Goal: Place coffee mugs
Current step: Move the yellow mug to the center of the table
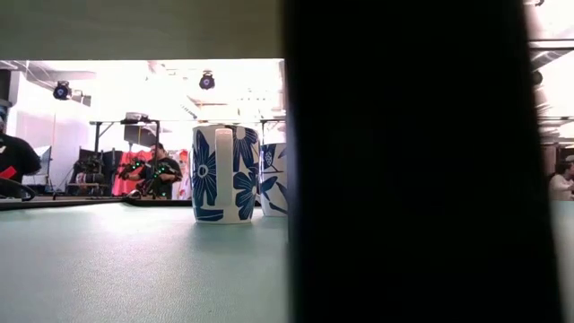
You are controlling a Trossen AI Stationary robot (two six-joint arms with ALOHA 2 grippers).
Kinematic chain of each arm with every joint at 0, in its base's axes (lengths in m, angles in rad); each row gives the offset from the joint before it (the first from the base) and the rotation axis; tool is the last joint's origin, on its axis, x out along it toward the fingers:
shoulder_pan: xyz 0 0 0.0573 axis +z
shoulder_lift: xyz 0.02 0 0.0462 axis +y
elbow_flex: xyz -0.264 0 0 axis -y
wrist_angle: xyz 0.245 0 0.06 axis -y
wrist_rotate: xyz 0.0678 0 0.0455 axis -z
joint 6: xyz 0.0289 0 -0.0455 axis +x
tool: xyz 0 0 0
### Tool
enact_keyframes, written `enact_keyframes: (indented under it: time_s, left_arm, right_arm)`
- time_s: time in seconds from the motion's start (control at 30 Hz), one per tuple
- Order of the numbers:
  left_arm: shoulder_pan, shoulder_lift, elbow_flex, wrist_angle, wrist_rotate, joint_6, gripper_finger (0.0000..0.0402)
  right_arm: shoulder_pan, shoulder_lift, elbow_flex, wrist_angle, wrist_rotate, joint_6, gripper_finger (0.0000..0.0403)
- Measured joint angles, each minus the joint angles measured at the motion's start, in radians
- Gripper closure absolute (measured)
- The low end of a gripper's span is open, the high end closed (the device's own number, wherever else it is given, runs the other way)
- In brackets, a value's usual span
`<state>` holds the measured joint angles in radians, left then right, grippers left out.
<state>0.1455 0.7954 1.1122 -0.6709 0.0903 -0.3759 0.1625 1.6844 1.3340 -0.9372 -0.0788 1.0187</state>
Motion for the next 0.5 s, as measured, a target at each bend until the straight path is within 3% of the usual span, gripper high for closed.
enact_keyframes:
  time_s: [0.23,0.5]
  left_arm:
    - [0.000,-0.017,0.000,-0.039,0.000,0.000,0.0310]
    - [0.000,-0.028,0.000,-0.051,0.000,-0.001,0.0310]
  right_arm:
    - [-0.072,0.110,0.089,0.002,0.000,-0.024,0.0390]
    - [-0.090,0.258,0.281,-0.014,-0.015,-0.104,0.0390]
